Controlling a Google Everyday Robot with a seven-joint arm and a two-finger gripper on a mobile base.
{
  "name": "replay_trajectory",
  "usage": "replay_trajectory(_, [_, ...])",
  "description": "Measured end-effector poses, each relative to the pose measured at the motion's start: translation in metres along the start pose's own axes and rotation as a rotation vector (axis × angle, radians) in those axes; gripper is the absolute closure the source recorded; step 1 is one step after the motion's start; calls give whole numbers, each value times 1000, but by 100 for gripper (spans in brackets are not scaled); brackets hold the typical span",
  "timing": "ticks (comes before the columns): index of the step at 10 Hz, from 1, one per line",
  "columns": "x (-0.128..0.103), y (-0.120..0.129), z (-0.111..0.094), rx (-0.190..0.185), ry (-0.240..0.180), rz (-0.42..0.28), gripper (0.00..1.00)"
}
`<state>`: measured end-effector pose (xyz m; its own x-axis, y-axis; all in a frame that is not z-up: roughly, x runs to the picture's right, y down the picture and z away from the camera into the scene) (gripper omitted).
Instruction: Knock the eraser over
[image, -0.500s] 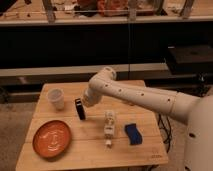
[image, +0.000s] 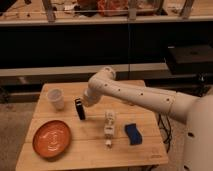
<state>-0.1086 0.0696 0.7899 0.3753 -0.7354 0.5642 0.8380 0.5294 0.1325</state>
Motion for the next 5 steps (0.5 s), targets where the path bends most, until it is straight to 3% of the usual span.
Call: replay_trajectory(5, [-1,-2,1,2,-5,-8,100])
